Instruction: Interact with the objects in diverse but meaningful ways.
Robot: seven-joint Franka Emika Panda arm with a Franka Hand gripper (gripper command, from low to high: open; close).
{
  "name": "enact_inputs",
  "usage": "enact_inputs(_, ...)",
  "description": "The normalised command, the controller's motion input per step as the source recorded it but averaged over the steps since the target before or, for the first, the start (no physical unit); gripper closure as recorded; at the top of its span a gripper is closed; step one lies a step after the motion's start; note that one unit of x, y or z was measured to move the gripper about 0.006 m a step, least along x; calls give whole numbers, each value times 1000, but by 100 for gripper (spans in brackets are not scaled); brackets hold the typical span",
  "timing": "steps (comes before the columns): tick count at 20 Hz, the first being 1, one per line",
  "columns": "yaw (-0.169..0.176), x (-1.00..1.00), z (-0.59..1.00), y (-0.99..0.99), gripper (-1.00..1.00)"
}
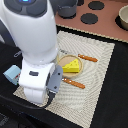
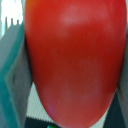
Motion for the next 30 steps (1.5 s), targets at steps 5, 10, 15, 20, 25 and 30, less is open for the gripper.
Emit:
enact_inputs(5, 32, 96, 482, 597, 100)
enact_inputs(10, 36, -15, 277, 900, 100)
enact_inputs(15, 66, -179, 15, 887, 100)
enact_inputs(20, 42, -89, 0, 972, 100)
enact_inputs(25, 19, 0, -43, 1000, 100)
enact_inputs(30, 29, -23, -201, 923, 100)
